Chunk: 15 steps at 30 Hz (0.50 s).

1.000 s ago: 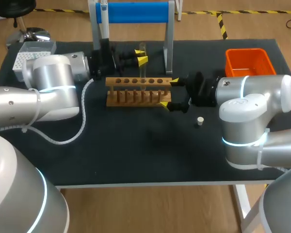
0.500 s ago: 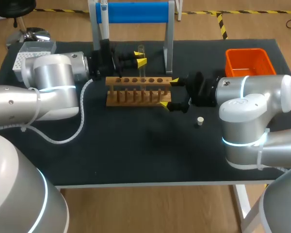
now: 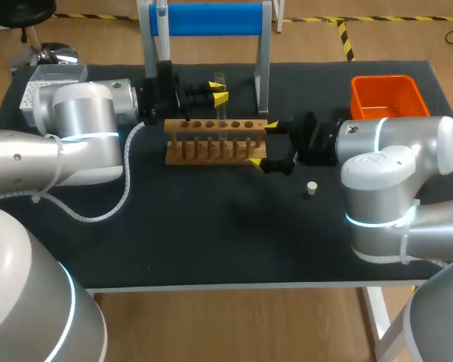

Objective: Invert the test tube, pick up the pipette, mount the tip to pipette, aspirate from beaker and dispense into the tube, eject the tip, return the pipette, and cap with the stopper.

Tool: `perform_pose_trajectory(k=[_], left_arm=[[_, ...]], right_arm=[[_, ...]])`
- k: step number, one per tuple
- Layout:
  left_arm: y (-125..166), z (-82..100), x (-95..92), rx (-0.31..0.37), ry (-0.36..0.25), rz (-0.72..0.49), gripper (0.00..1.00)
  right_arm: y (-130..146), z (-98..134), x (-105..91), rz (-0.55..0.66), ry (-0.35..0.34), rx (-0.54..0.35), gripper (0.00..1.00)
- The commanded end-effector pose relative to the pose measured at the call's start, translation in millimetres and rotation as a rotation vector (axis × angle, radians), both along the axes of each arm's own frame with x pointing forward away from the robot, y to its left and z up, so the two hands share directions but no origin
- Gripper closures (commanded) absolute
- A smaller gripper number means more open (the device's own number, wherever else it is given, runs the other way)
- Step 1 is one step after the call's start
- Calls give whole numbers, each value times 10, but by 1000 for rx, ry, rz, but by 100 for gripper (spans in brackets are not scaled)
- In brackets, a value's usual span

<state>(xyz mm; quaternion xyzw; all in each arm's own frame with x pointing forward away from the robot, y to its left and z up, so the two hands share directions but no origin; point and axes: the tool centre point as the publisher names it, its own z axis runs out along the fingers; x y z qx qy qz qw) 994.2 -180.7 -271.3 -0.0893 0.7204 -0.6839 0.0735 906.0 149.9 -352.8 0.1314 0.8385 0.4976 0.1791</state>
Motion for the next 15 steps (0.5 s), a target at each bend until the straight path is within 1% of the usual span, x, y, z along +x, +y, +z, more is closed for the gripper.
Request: perform_pose_trajectory(k=[1, 15], left_arm=[[-3, -27, 29, 1, 5, -3, 100], [2, -87, 38, -2, 15, 2, 100]], right_arm=[[3, -13, -5, -3, -3, 3, 0], [3, -13, -5, -3, -3, 3, 0]])
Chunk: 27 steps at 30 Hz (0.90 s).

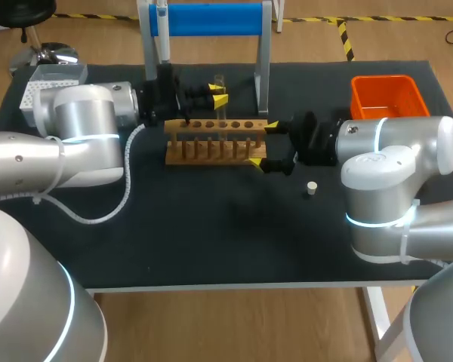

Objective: Invert the test tube, pick up the pipette, mount the tip to pipette, aspirate from beaker and dispense into the tube, eject the tip, return the pipette, and cap with the stopper.

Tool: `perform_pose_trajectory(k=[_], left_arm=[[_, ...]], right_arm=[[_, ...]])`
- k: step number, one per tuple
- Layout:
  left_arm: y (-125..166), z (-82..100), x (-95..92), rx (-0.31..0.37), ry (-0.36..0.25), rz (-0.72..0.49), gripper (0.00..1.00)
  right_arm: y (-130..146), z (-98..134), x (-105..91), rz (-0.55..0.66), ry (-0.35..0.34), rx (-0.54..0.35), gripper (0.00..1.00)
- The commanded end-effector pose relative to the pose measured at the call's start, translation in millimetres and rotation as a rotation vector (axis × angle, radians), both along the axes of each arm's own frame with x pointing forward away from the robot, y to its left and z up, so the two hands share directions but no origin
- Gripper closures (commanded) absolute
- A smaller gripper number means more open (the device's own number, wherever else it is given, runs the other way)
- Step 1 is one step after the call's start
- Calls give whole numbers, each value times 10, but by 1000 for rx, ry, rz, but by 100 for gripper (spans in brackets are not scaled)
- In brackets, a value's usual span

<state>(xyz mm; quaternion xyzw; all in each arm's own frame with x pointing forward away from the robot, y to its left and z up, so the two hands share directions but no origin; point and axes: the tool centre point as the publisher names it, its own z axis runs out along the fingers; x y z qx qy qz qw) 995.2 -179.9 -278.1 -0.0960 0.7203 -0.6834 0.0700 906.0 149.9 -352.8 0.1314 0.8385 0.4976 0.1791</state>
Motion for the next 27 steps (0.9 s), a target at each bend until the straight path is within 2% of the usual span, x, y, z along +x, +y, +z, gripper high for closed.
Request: perform_pose_trajectory(k=[1, 23, 26, 27], left_arm=[[-5, -23, 29, -1, 1, -2, 100], [9, -95, 37, 13, 27, 5, 100], [9, -95, 37, 18, 29, 3, 38], [8, -95, 37, 19, 30, 3, 4]], right_arm=[[3, -13, -5, -3, -3, 3, 0], [3, -13, -5, -3, -3, 3, 0], [3, -13, -5, -3, -3, 3, 0], [3, -13, -5, -3, -3, 3, 0]])
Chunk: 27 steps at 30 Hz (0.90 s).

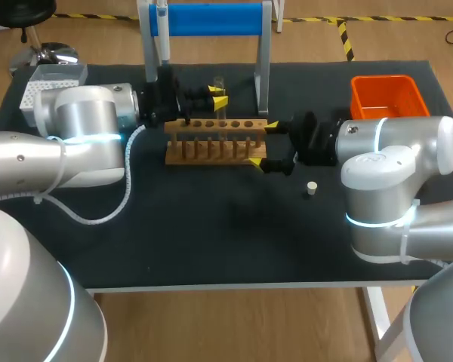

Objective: Invert the test tube, pick up the pipette, mount the tip to pipette, aspirate from beaker and dispense into the tube, eject the tip, return the pipette, and cap with the stopper.

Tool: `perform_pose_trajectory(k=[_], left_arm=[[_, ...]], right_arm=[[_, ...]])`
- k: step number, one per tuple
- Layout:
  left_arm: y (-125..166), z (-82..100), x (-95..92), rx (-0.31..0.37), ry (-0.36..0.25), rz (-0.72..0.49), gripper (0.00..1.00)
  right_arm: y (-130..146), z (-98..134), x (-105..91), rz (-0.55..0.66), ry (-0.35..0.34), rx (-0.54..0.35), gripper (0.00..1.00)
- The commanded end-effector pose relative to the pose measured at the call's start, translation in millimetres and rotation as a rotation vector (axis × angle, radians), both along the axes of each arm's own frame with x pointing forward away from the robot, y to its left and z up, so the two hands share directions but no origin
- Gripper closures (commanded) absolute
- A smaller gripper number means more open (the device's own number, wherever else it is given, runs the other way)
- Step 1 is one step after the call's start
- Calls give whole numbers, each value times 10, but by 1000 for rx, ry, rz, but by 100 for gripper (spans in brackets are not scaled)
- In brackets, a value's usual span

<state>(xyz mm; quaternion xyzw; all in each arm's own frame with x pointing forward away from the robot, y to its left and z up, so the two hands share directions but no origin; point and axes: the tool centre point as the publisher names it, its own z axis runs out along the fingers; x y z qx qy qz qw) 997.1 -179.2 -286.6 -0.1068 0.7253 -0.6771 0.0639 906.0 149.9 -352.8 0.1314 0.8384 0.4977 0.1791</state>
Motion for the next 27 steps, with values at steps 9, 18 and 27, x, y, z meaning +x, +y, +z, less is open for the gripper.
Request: perform_pose_trajectory(k=[9, 18, 27], left_arm=[[37, 72, -21, 30, 11, 1, 0], [428, 240, -186, 91, 42, 56, 0], [1171, 433, -619, 190, 133, 160, 0]], right_arm=[[3, -13, -5, -3, -3, 3, 0], [3, -13, -5, -3, -3, 3, 0], [3, -13, -5, -3, -3, 3, 0]])
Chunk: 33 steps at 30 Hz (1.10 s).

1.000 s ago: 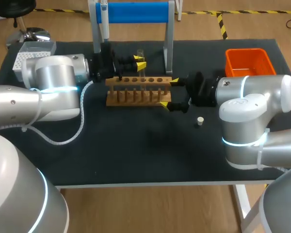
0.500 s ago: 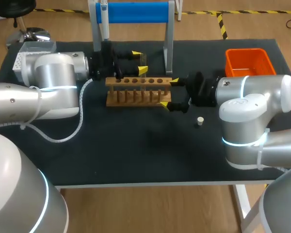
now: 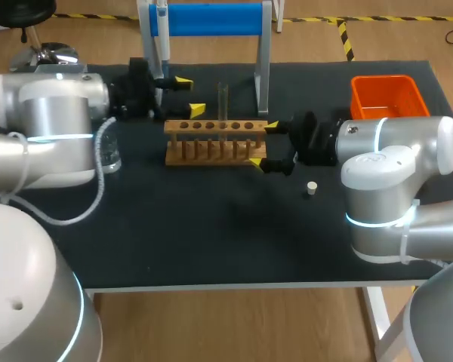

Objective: Invert the test tube, pick up the pipette, mount the tip to pipette, aspirate from beaker and dispense into the tube, eject the tip, return the pipette, and cap with the stopper.

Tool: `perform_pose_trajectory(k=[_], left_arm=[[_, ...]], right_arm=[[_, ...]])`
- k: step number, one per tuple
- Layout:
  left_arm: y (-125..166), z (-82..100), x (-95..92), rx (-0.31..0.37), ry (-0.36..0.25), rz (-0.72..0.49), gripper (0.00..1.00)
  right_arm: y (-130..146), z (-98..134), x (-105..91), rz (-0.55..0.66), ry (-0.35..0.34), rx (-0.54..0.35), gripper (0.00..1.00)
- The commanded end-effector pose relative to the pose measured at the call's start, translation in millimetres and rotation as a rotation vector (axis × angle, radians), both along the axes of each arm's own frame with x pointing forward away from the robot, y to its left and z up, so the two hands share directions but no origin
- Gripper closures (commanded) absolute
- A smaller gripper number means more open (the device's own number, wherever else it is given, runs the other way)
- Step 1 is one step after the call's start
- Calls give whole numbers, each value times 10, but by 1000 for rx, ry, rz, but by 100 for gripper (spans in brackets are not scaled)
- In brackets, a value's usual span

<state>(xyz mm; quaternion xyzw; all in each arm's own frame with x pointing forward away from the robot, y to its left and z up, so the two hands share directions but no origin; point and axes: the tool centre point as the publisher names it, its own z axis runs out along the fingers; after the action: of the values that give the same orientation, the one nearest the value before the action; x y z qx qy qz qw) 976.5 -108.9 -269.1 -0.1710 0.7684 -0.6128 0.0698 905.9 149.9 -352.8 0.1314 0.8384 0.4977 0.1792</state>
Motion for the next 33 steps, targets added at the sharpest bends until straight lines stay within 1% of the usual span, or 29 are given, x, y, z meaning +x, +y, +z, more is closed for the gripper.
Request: perform_pose_trajectory(k=[1, 25, 27, 29, 31, 33], left_arm=[[467, 258, -412, 46, 33, 60, 0], [467, 258, -412, 46, 33, 60, 0], [659, 216, -387, 77, 44, 113, 0], [896, 179, -387, 137, 47, 171, 0], [1169, 168, -397, 155, 59, 231, 0], [1469, 156, -418, 194, 65, 310, 0]], right_arm=[[3, -13, -5, -3, -3, 3, 0], [3, -13, -5, -3, -3, 3, 0], [3, -13, -5, -3, -3, 3, 0], [3, -13, -5, -3, -3, 3, 0], [3, -13, -5, -3, -3, 3, 0], [3, -13, -5, -3, -3, 3, 0]])
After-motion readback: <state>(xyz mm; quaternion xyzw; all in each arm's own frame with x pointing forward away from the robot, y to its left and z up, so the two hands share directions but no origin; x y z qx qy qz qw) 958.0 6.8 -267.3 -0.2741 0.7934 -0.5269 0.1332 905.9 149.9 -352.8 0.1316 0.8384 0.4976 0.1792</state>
